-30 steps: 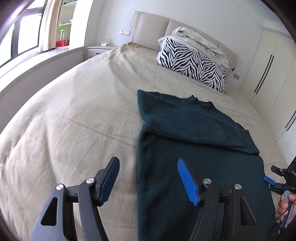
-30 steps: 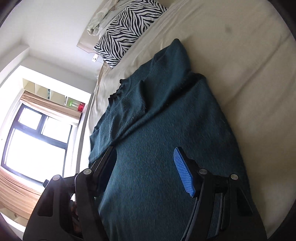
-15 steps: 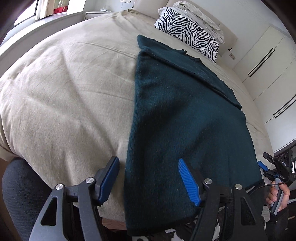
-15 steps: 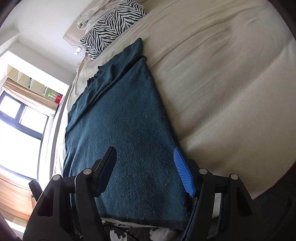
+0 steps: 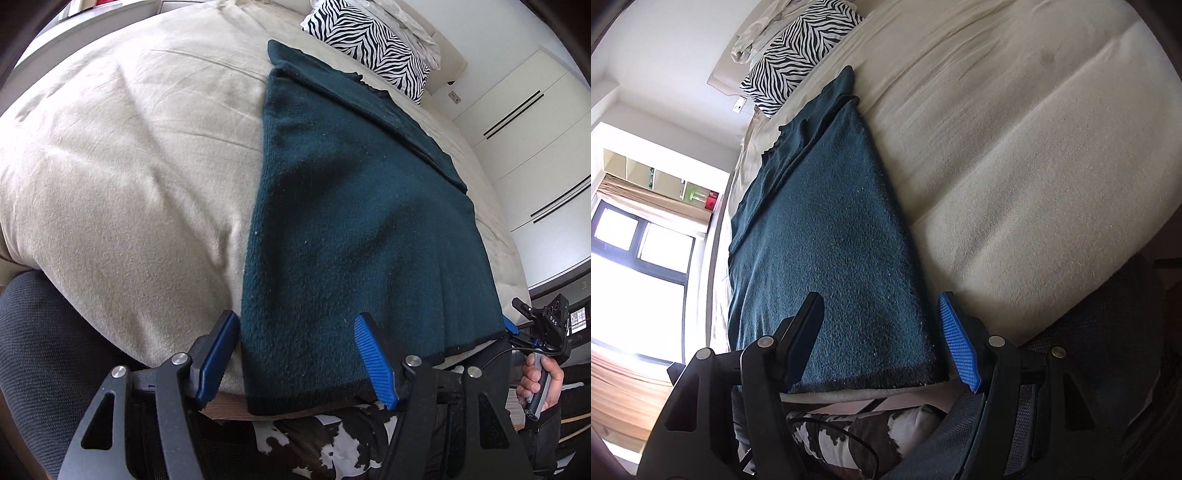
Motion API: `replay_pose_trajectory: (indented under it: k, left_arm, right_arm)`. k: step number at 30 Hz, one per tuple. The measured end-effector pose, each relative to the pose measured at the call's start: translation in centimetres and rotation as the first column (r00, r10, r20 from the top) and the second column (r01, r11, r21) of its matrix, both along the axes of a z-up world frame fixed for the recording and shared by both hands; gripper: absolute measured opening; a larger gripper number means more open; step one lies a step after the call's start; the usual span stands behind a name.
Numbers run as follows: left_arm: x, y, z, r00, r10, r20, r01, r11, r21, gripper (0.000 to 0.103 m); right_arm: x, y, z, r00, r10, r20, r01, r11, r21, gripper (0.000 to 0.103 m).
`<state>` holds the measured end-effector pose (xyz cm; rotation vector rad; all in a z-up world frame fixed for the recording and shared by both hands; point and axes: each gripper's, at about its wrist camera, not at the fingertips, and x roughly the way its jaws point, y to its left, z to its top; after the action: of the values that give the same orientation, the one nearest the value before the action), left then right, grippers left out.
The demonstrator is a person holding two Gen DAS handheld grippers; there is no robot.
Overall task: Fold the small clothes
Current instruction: 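Grasp the hem with both grippers and lift it toward the collar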
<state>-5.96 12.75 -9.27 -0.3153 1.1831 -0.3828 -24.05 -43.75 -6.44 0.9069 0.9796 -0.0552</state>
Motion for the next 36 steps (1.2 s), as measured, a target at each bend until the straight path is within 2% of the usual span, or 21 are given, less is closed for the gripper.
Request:
replay_pose_trajectory:
  k: [1,6,11,15,25,29,31,33,36]
  left_arm:
    - [-0.2,-0.1,-0.1,1.0,-0.005,-0.005,0.005,1.0,0.0,0.065]
    - [-0.3,0.4,-0.8,0.999,0.005,-0.033,-0.005,1.0,-0.006,0.039]
    - [-0.1,1.2,-1.0,0.998,0.019,-0.052,-0.02,0.999,-0.03,0.033]
    - [0.1,1.6,-1.1,0.997,0.029,-0.066,-0.032,0.998,-0.054,0.033]
    - [0.0,1.0,-1.0,0.997,-0.009,-0.08,0.008,1.0,-0.02,0.03]
    - [0.2,0.9,-1.2,0.995,-0.022,-0.093,0.021,1.0,-0.013,0.021]
    - [0.2,1.1,-1.3,0.995,-0.018,-0.098,0.016,1.0,-0.018,0.016]
    - [0.2,1.6,-1.4,0.995,-0.01,-0.104,0.006,1.0,-0.031,0.01]
    - [0.2,1.9,-1.3,0.995,-0.002,-0.101,-0.002,0.999,-0.042,0.008]
  right_arm:
    - [-0.1,0.1,0.1,1.0,0.001,-0.002,-0.001,1.0,-0.001,0.063]
    - [0.2,0.6,0.3,0.999,0.03,-0.023,-0.03,0.999,-0.009,0.063]
    - [-0.2,0.6,0.4,0.998,0.044,-0.045,-0.044,0.999,-0.001,0.063]
    - [-0.7,0.0,0.5,0.998,0.029,-0.056,-0.028,0.999,0.016,0.063]
    - [-0.9,-0.7,0.0,0.996,0.036,-0.078,-0.033,0.998,0.05,0.061]
    - [-0.8,-0.5,-0.1,0.995,0.05,-0.084,-0.046,0.998,0.049,0.061]
    - [-0.7,-0.4,-0.1,0.995,0.056,-0.087,-0.051,0.997,0.05,0.057]
    - [-0.6,-0.3,-0.4,0.993,0.064,-0.096,-0.059,0.997,0.052,0.039]
    - [-0.6,0.0,-0.9,0.99,0.08,-0.115,-0.077,0.996,0.035,0.017]
